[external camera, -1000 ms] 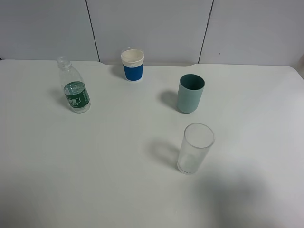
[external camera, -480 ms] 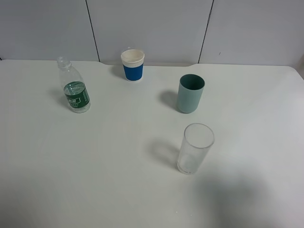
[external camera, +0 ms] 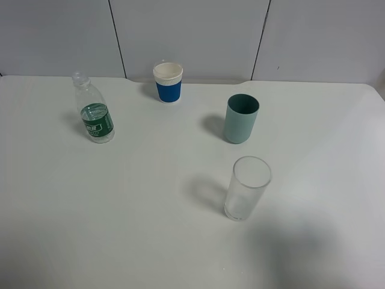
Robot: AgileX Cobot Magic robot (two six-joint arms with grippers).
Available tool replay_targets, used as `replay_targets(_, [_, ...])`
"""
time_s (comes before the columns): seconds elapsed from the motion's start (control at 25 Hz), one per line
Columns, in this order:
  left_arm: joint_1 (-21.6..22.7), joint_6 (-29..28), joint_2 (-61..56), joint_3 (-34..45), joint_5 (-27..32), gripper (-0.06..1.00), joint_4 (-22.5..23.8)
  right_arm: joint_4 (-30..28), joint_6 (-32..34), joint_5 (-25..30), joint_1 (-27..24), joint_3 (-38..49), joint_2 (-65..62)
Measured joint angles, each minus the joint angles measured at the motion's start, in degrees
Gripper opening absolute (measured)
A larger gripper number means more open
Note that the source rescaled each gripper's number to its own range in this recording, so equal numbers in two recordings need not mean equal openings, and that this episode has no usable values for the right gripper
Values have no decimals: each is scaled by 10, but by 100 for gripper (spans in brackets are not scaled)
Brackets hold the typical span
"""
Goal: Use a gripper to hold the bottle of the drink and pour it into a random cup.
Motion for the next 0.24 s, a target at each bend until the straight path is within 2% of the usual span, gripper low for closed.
replay_targets(0.24, [0,0,0,0,-1,78,0,0,0,0,0,0,0])
